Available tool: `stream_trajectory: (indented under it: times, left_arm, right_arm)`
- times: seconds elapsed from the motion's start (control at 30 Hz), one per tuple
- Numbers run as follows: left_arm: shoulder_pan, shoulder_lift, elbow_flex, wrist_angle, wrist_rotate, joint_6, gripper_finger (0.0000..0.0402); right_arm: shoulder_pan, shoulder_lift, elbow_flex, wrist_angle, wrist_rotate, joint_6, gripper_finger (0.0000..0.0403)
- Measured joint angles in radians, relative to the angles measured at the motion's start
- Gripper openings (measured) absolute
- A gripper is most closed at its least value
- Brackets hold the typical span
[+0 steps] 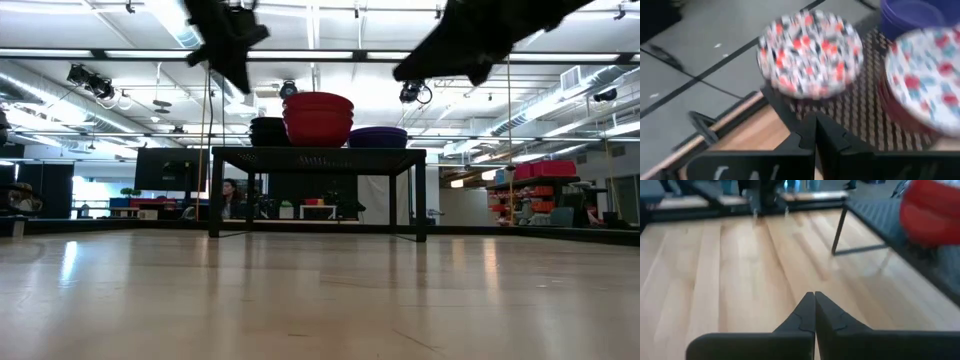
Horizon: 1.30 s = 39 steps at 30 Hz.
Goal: Pick & Place Mini bowls
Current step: Return to Home Position
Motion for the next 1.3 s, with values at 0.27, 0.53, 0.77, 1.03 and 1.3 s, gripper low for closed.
stream_trajectory:
  times: [0.27,0.53,0.77,1.03,1.3]
  left_arm:
    - [-0.129,-0.476,-0.583,0.401,0.196,-0.037,0.0009]
    - [-0.366,-0.747,-0.944,0.856,0.331,-0.052,0.0015]
    - [-0.539,-0.788,-1.05,1.044,0.274,0.029,0.0009]
    - [-0.607,-0.789,-1.062,1.066,0.208,0.037,0.0013]
    - [-0.611,-0.789,-1.062,1.066,0.166,0.037,0.001]
  right_arm:
    - [0.111,-0.145,-0.125,-0.003,-0.129,0.079,0.0]
    - [0.189,-0.476,-0.36,0.186,-0.291,0.079,0.0]
    - [0.187,-0.728,-0.457,0.264,-0.304,-0.094,0.0]
    - [0.16,-1.016,-0.58,0.237,-0.351,-0.209,0.0]
    - [0.005,-1.254,-0.677,0.222,-0.505,-0.229,0.0]
